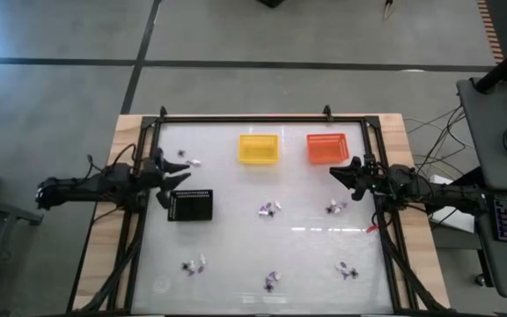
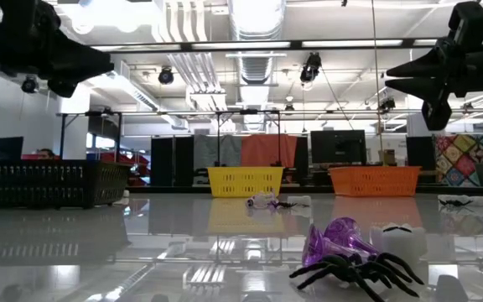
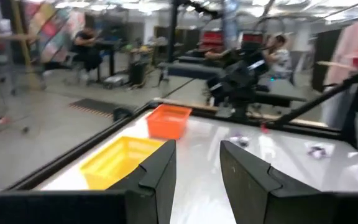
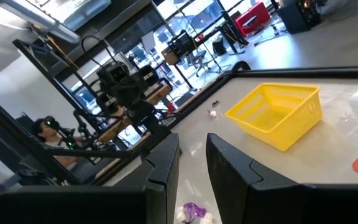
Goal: Sort Halloween decoration
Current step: Put the white skeleton toy into the orange basket
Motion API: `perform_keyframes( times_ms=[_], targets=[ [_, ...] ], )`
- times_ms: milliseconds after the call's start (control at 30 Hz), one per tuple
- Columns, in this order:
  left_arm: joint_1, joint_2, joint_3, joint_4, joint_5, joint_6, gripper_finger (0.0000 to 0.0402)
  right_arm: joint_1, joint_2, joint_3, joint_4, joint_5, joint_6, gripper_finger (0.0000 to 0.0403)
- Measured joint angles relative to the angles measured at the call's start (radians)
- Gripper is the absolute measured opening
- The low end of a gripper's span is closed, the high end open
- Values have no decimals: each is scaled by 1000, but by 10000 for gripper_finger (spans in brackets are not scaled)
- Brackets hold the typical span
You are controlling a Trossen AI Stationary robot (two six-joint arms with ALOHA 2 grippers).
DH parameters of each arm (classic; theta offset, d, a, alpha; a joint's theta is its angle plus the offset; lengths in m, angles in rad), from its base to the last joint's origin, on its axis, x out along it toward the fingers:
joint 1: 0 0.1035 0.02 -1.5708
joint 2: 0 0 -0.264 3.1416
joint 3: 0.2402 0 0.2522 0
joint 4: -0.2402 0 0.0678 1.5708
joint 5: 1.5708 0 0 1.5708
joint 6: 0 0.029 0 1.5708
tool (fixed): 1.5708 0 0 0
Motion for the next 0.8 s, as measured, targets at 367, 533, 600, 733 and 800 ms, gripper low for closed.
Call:
perform_keyframes(
  times_ms=[367, 533, 600, 733, 800],
  targets=[
    [0, 83, 187, -135, -128, -186, 107, 0, 0, 0, 1, -1, -43, 73],
    [-1, 129, 288, -266, -190, -225, 107, 0, 0, 0, 2, -1, -43, 73],
    [-1, 150, 323, -309, -216, -264, 107, 0, 0, 0, 2, 0, -45, 73],
    [-1, 191, 380, -366, -235, -289, 107, 0, 0, 0, 2, 28, -76, 73],
    [-1, 211, 398, -371, -236, -288, 107, 0, 0, 0, 2, 33, -77, 73]
  ],
)
